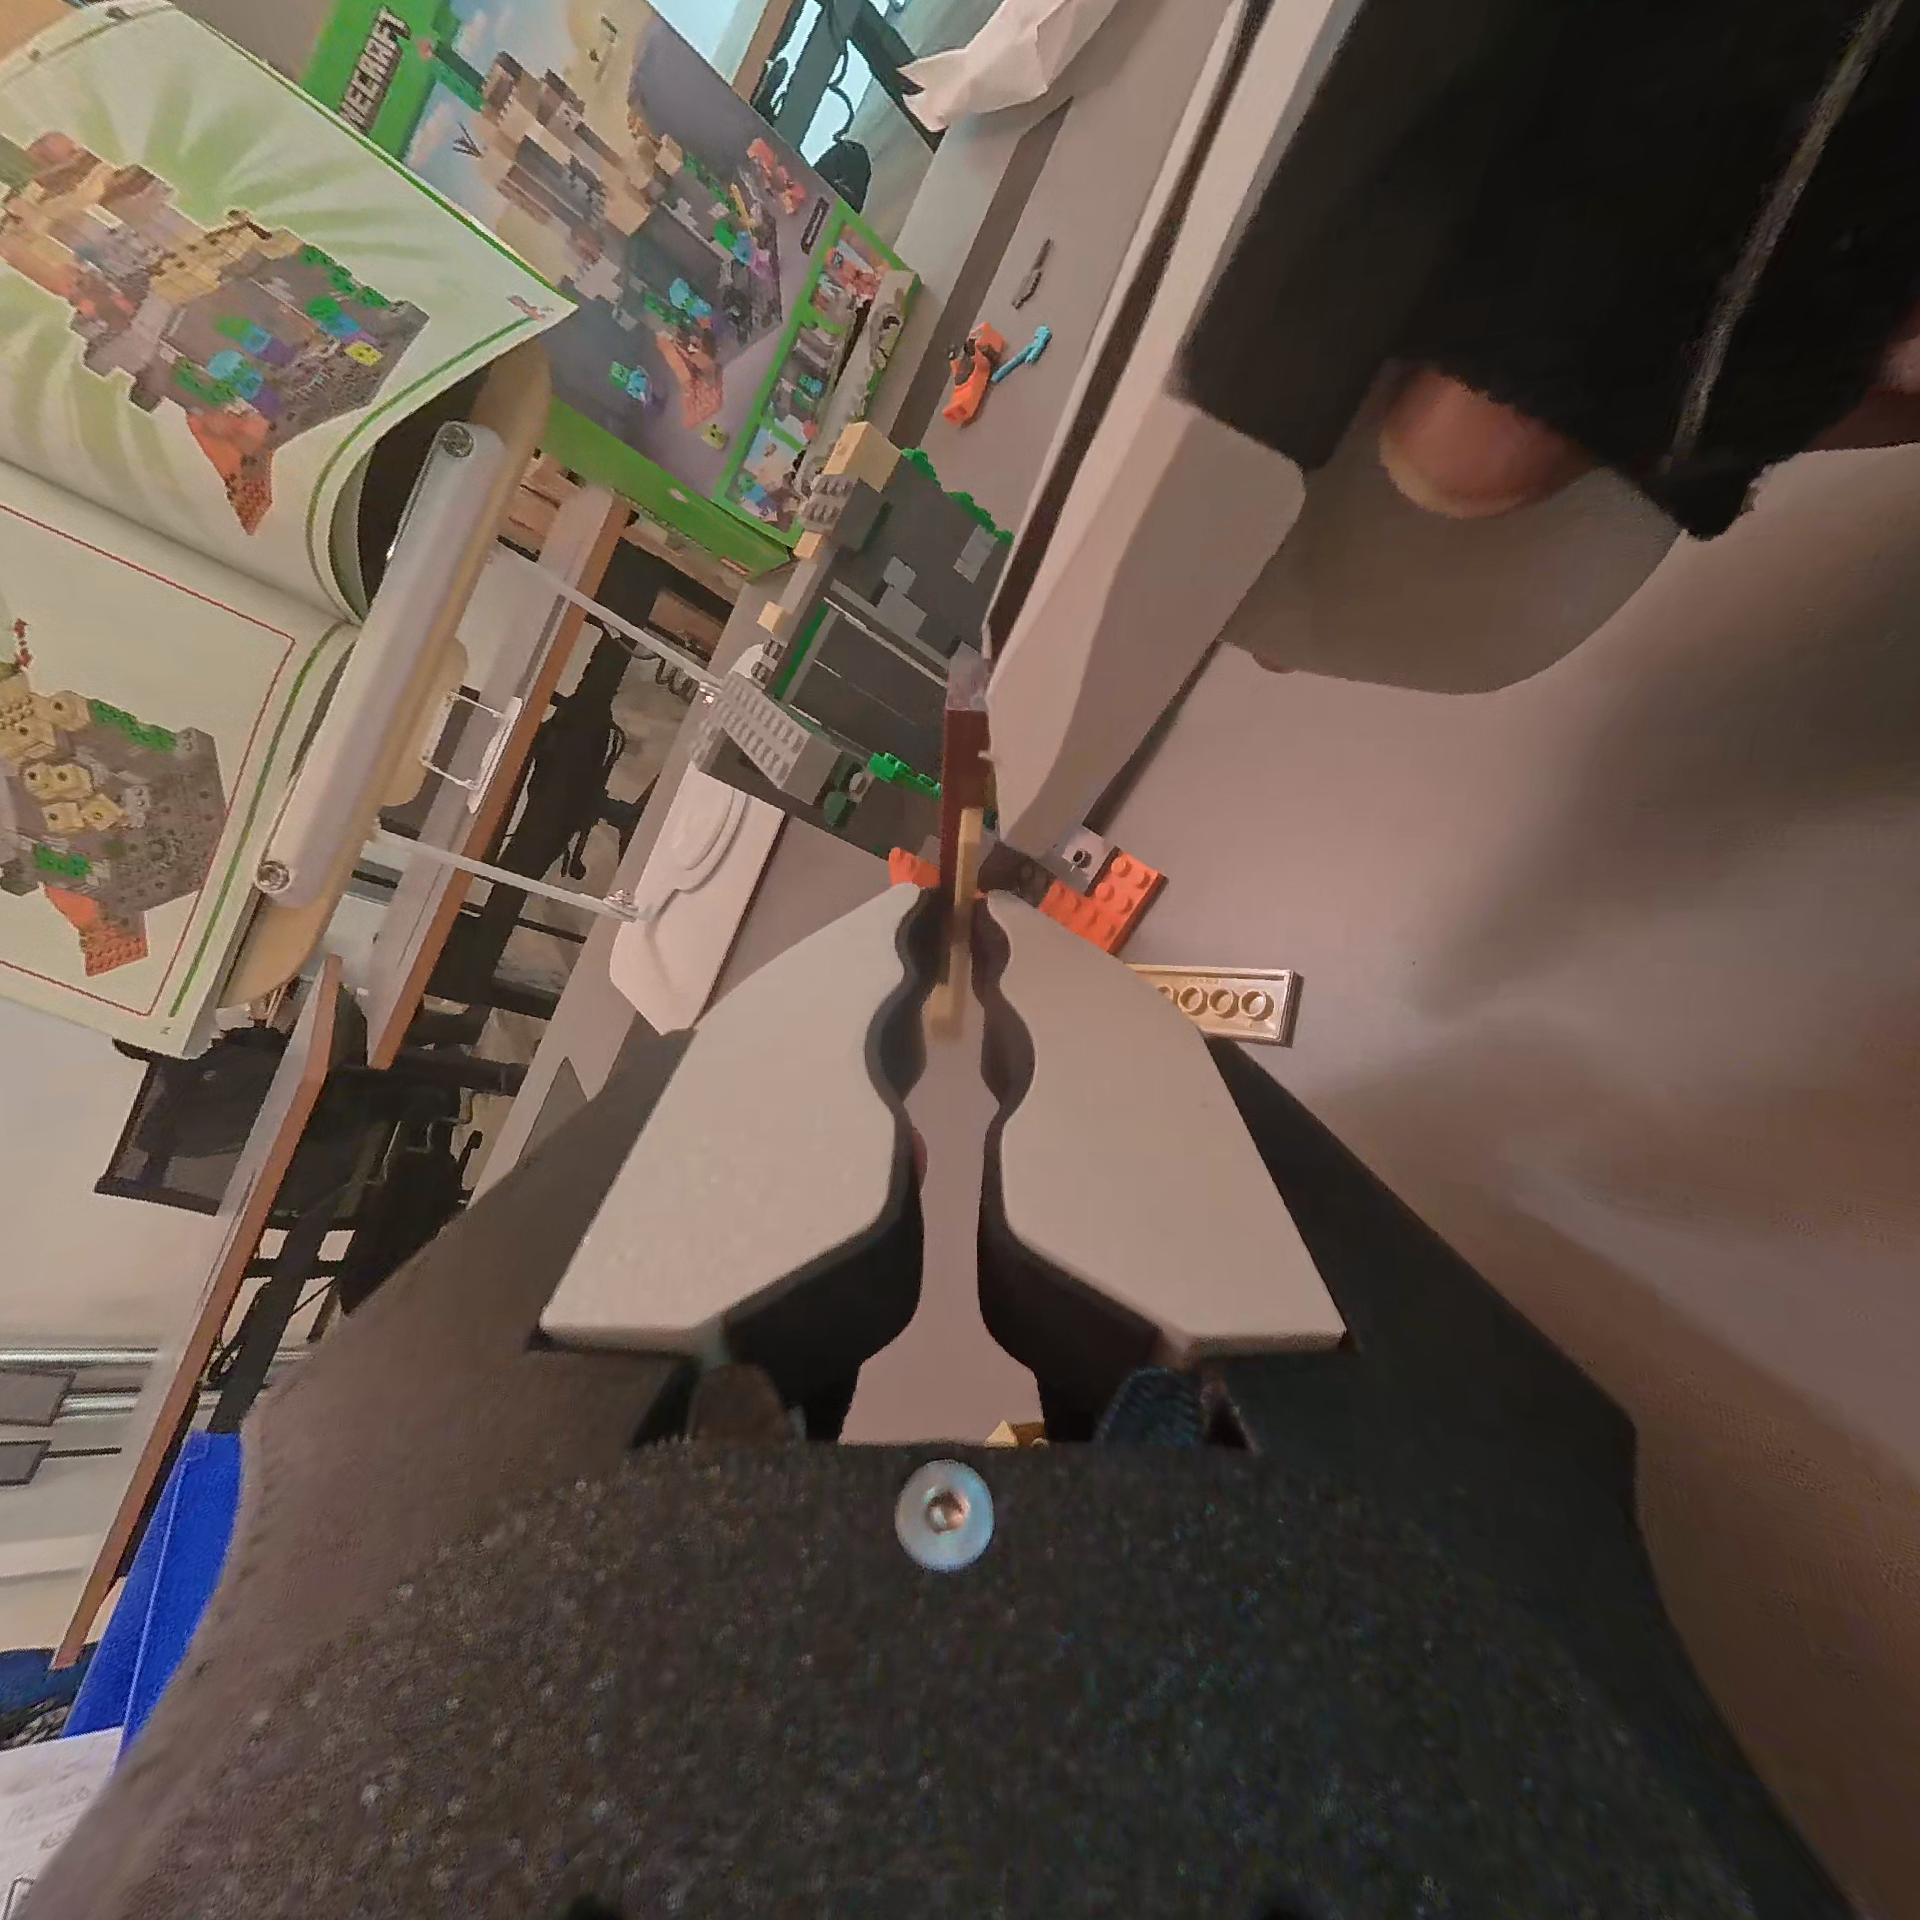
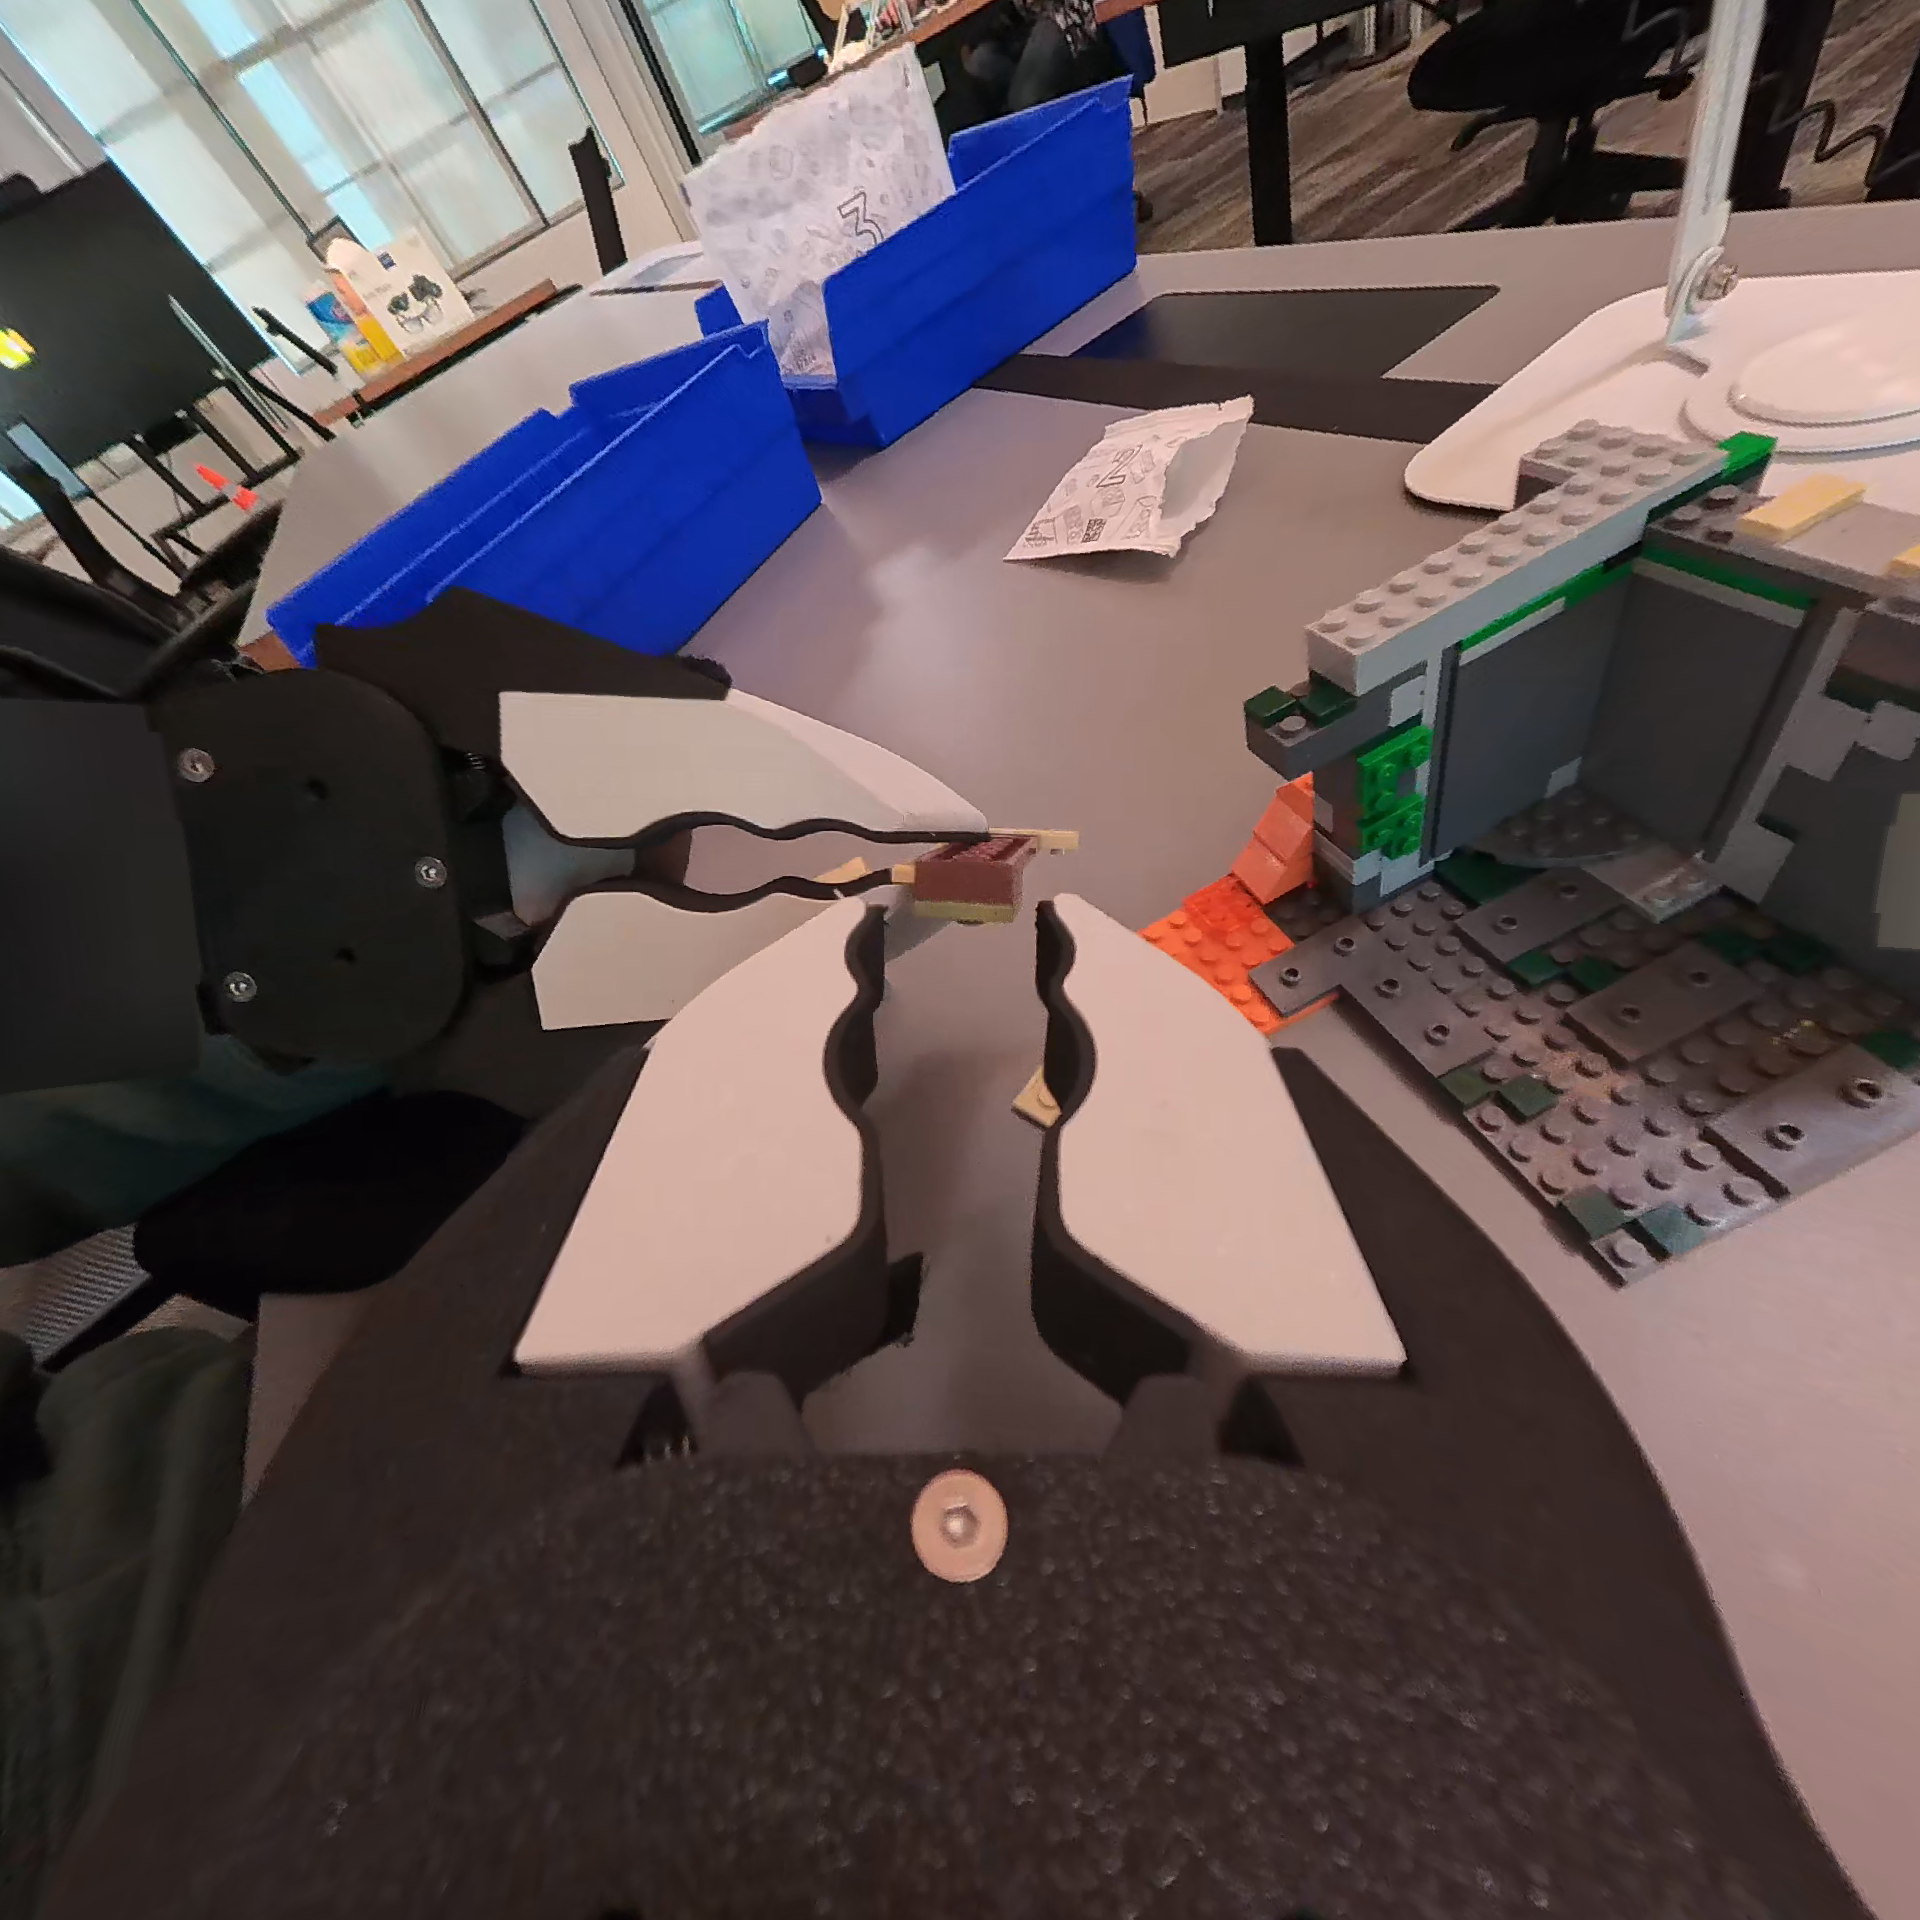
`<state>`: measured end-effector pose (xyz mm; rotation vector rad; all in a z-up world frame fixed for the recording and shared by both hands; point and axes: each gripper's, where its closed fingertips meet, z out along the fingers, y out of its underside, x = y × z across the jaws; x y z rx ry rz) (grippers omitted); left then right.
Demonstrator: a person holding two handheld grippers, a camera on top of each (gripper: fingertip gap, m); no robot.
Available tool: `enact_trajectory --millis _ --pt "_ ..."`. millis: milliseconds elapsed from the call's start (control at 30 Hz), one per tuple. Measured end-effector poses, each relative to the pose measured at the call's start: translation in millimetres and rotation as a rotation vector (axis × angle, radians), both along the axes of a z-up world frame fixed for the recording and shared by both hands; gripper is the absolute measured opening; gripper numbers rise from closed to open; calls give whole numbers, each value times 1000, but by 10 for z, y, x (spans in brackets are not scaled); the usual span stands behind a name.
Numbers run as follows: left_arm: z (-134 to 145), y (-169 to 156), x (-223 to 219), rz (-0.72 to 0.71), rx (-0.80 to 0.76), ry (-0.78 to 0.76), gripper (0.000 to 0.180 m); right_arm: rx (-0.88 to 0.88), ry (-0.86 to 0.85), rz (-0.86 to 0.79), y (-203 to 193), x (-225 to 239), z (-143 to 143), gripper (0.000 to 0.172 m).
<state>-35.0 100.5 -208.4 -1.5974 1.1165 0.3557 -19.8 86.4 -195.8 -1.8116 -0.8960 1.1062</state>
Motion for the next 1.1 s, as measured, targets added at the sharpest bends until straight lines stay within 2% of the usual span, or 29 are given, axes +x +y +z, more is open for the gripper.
enact_trajectory --millis 67,167,300,667,733,933,1100 --pt "-8 -6 12 -4 0 9 6 23 -12 -6 2 -14 1 28" --pt "-11 -20 29 -13 5 22 6 54 -42 -17 23 3 -24 18" --pt "-19 -37 40 -26 -23 8 6 59 -61 12 20 23 -45 17" --pt "-89 -174 110 -126 -217 -150 6 128 -153 190 -111 94 -123 16" --pt "-41 -97 -8 -87 -228 -189 6 159 -211 254 -206 112 -217 16" --pt "-46 -149 29 -127 -303 -266 6 194 -189 262 -210 128 -142 16" --pt "-291 -168 -30 -122 -467 -287 6 228 -180 256 -210 111 -157 16"
